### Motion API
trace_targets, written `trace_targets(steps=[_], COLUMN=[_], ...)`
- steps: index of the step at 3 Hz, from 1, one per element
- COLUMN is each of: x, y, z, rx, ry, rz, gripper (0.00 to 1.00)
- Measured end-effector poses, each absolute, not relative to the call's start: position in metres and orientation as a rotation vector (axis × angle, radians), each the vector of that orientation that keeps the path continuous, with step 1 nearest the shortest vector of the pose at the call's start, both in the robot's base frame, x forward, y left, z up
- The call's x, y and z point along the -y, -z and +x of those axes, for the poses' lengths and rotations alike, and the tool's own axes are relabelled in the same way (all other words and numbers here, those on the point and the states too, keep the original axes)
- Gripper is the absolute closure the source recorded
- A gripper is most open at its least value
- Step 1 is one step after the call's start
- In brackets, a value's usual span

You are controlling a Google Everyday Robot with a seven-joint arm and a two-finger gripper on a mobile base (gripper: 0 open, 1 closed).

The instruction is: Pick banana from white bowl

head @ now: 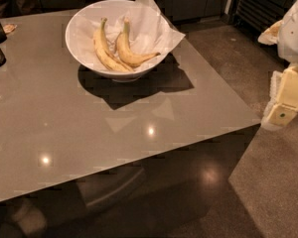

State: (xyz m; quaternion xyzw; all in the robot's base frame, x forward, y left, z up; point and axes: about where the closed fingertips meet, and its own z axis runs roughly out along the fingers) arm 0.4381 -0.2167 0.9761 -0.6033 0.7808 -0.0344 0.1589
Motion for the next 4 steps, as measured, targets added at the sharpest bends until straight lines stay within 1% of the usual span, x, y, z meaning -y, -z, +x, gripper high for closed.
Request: trace_targets(steps=[2,3,4], x=[0.216,0.204,0.187], y=[-0.978,-0.984,-1.005], z=[0.442,0.466,0.509], rx=[-2.286,-2.351,-2.342], ry=[0.111,0.002,-0.070], rz=[-1.695,-1.609,-1.560], gripper=[0.00,0.00,0.00])
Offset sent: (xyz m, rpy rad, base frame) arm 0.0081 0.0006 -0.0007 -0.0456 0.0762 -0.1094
